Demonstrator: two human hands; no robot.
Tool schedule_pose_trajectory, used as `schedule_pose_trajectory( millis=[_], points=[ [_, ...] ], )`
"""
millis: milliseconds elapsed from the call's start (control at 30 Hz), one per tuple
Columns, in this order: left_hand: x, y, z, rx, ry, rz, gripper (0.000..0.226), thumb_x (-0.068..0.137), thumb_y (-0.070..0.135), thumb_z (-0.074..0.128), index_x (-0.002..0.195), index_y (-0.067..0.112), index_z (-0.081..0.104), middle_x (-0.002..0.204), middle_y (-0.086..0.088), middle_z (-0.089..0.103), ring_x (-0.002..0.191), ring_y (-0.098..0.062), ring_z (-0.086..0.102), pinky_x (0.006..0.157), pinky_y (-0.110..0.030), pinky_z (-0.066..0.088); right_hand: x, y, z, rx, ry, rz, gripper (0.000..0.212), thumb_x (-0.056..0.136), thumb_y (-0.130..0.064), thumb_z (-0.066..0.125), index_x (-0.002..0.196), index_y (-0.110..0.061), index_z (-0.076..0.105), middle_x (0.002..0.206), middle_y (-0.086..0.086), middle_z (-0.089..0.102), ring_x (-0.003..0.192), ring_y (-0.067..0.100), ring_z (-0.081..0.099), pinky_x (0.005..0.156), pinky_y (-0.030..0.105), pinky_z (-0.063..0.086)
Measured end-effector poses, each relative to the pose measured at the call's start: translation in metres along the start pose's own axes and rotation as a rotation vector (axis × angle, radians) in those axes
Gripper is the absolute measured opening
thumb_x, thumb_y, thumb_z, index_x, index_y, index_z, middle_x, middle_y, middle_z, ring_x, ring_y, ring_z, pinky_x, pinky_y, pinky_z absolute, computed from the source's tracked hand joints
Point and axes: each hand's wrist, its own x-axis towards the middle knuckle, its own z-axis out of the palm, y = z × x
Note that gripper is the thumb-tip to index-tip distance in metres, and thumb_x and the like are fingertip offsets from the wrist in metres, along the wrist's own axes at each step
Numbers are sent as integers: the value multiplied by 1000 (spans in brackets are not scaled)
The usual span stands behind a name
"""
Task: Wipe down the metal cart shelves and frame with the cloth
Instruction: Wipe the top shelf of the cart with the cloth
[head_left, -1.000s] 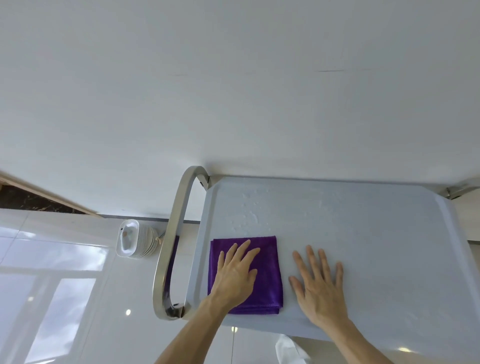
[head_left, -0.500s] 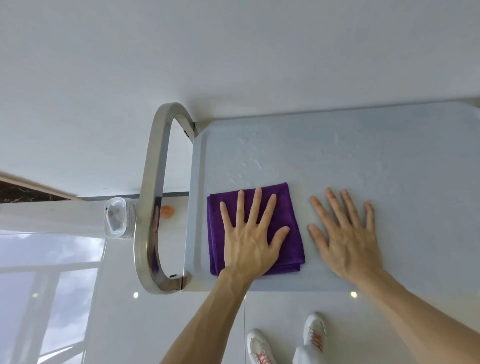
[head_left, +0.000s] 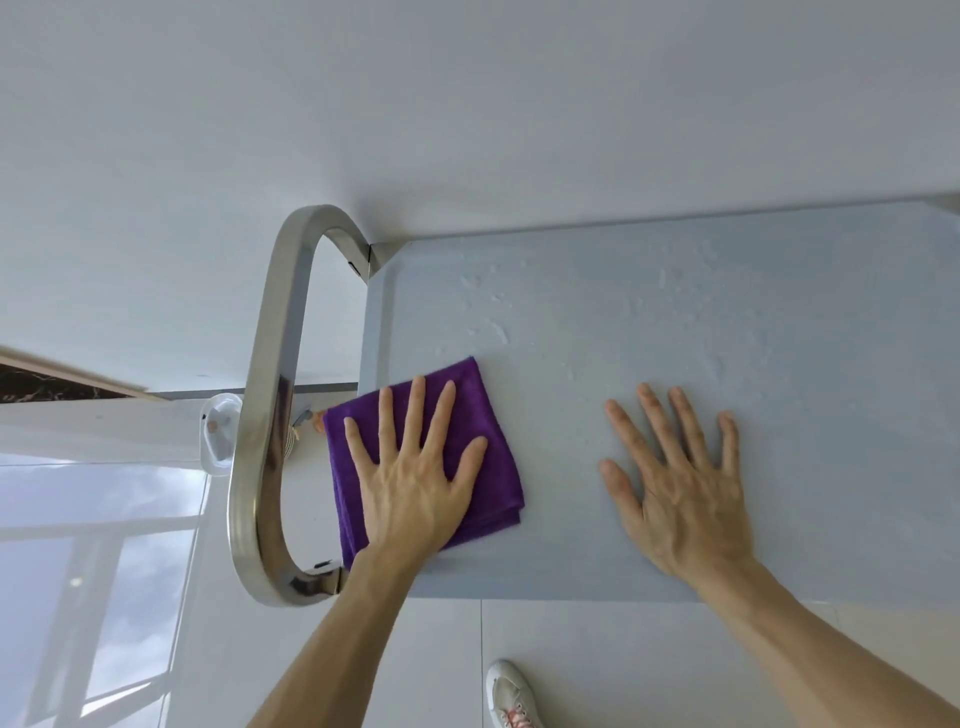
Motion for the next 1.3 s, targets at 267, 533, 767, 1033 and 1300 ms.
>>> schedule_pose_trajectory(
  millis=[267,533,767,1033,1300],
  points=[
    [11,52,4,-16,-9,231,70,98,69,22,158,34,12,166,5,11,153,-31,4,117,-66,8,1,-2,-3,-6,-20,6,62,98,-59,26,155,-35,26,165,-1,21,153,25,15,118,63,12],
    [-11,5,4,8,-14,237,70,94,72,27,156,40,16,165,8,16,153,-27,12,118,-63,11,3,-1,-2,-5,-5,1,63,96,-58,31,154,-33,30,164,0,23,152,26,18,117,65,15],
    [81,40,-5,12,-17,77,70,96,72,10,157,39,6,166,8,8,153,-31,1,117,-66,1,3,3,0,-15,-16,7,62,98,-59,26,155,-36,25,165,-1,21,152,26,17,117,64,13],
    [34,54,4,-6,-6,231,68,97,71,18,157,38,10,166,7,12,153,-31,5,117,-66,8,2,3,0,-13,-54,10,62,99,-62,23,156,-38,23,166,-2,18,153,24,14,119,63,11],
    [110,6,-9,-5,-14,60,70,92,78,8,154,46,5,166,12,6,153,-26,1,119,-63,-2,2,5,5,4,-13,12,62,98,-61,26,156,-38,22,166,-3,17,153,24,13,118,64,13]
  ],
)
